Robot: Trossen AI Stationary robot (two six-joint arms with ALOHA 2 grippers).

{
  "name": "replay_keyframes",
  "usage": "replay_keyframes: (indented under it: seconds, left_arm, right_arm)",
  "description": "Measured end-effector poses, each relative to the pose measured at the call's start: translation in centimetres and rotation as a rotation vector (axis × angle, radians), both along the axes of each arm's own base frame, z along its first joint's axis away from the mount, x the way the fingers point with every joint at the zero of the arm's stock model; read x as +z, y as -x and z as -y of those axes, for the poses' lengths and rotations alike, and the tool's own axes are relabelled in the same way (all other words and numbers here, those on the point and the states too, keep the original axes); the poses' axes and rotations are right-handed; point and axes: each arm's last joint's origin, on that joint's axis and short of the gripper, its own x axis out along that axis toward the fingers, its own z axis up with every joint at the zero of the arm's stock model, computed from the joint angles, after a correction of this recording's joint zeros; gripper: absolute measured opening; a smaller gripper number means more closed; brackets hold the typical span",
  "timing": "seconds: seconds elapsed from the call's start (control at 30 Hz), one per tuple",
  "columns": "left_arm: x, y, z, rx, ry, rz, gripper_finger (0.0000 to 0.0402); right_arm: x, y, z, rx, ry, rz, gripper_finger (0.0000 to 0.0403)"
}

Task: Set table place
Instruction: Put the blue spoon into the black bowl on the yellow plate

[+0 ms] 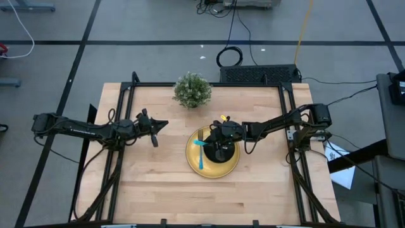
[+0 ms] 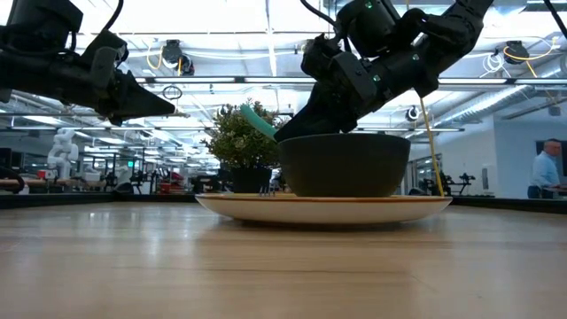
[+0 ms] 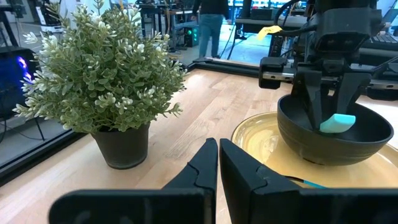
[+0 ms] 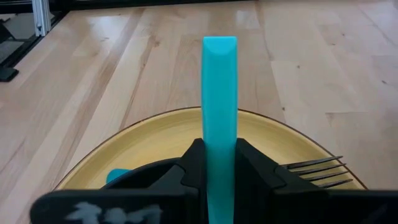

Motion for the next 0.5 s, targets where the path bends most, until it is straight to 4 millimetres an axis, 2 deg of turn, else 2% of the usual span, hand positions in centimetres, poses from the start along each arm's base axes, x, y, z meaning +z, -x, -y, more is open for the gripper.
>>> replay_keyframes:
  seconds: [0.5]
  left_arm:
    - [0.00,0.00,0.01,-0.001,0.000,0.000,0.0024]
  right_arm:
    - [-0.12,0.09,-0.91,0.059,0.058,-0.007,0.0047]
